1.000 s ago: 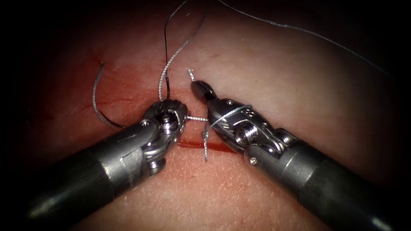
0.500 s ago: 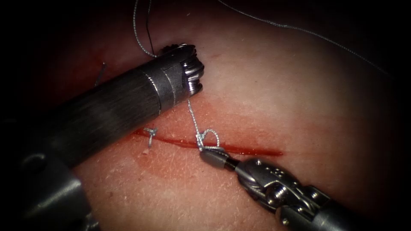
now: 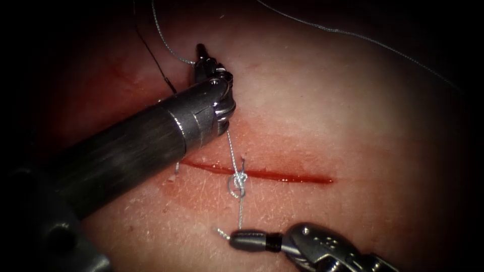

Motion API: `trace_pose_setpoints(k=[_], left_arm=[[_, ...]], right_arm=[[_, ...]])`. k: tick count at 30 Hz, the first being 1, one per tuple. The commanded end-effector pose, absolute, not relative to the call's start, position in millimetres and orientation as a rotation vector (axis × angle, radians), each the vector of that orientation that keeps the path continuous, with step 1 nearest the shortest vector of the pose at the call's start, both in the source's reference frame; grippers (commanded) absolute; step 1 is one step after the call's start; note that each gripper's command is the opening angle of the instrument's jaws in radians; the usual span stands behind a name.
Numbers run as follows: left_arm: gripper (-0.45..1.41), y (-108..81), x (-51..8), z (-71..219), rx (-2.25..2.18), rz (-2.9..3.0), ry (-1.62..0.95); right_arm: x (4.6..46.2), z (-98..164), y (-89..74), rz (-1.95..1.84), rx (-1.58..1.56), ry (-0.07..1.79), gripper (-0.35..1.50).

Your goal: Wound Closure

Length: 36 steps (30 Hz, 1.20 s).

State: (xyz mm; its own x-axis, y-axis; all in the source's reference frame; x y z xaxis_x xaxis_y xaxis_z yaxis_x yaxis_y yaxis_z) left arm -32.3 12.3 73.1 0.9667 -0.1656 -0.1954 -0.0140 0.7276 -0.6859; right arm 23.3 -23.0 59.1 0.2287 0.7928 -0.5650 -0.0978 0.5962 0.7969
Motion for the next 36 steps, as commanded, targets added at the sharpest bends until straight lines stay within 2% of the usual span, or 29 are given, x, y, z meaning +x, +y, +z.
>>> trace_pose_setpoints(k=[1,9,22,36], left_arm=[[-0.45,14.0,-32.4,72,-0.772,-0.095,0.253],[-0.45,19.8,-31.6,66,-0.904,-0.072,0.260],[-0.45,23.1,-34.8,64,-0.957,-0.073,0.273],[-0.45,24.1,-33.9,64,-0.965,-0.083,0.294]], right_arm=[[24.2,59,-22.6,0.679,0.721,1.194,-0.35],[25.4,59,-25.4,0.631,0.795,1.180,-0.35],[24.5,59,-25.9,0.617,0.808,1.181,-0.35],[24.6,60,-27.5,0.612,0.840,1.150,-0.35]])
